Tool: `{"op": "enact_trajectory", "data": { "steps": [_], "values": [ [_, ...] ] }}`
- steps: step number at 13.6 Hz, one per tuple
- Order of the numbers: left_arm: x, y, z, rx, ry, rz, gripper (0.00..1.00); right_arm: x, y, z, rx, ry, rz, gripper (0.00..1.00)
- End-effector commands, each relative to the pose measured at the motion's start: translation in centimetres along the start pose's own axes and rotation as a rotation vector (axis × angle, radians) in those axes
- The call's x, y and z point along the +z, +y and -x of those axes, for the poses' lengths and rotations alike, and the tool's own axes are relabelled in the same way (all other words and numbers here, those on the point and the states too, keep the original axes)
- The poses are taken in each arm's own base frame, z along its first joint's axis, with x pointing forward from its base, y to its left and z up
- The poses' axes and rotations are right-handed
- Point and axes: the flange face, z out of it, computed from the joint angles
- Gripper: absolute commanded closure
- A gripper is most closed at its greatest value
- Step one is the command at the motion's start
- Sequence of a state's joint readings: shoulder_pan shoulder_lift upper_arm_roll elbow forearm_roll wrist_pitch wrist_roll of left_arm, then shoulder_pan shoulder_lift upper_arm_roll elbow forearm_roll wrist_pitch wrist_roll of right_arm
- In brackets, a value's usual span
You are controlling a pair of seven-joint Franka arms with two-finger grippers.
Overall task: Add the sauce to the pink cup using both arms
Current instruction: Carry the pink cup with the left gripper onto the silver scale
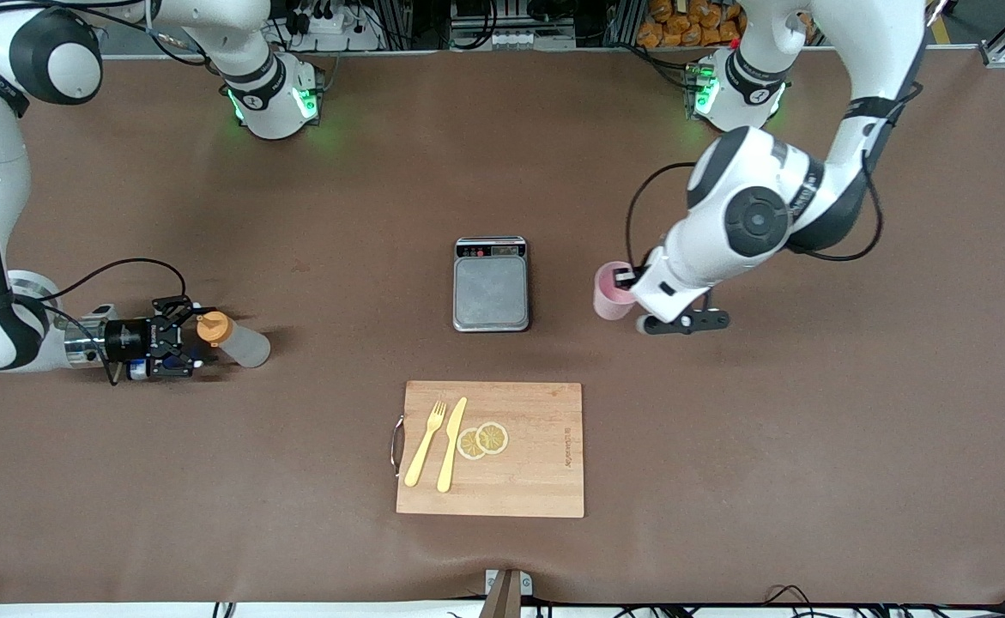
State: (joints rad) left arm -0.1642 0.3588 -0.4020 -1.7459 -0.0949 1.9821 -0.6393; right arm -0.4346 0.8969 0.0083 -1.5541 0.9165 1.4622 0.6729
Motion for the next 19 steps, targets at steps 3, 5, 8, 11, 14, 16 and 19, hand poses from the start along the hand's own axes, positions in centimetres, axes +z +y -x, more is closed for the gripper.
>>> {"op": "enact_trajectory", "data": {
  "steps": [3,5,8,11,14,16,19],
  "values": [
    [3.9,9.0,0.5,-0.147,-0.073,0.029,1.0,1.6,-1.0,-1.0,-0.03,-0.047,-0.016,0.0],
    [5.3,11.7,0.8,-0.165,-0.084,0.044,1.0,2.7,-1.5,-1.0,-0.038,-0.067,-0.023,0.0],
    [8.5,15.4,2.7,-0.151,-0.069,0.056,1.0,3.3,-1.8,-0.7,-0.04,-0.071,-0.02,0.0],
    [10.6,17.3,4.3,-0.122,-0.056,0.059,1.0,4.3,-2.2,-0.3,-0.045,-0.073,-0.007,0.0],
    [12.6,17.7,4.7,-0.111,-0.054,0.035,1.0,4.3,-2.2,-0.4,-0.045,-0.073,-0.005,0.05],
    [12.8,17.6,4.8,-0.108,-0.055,0.026,1.0,4.3,-2.2,-0.4,-0.045,-0.072,-0.004,0.15],
    [13.2,17.1,4.9,-0.108,-0.071,-0.007,1.0,4.3,-2.2,-0.3,-0.046,-0.072,-0.005,0.26]
  ]
}}
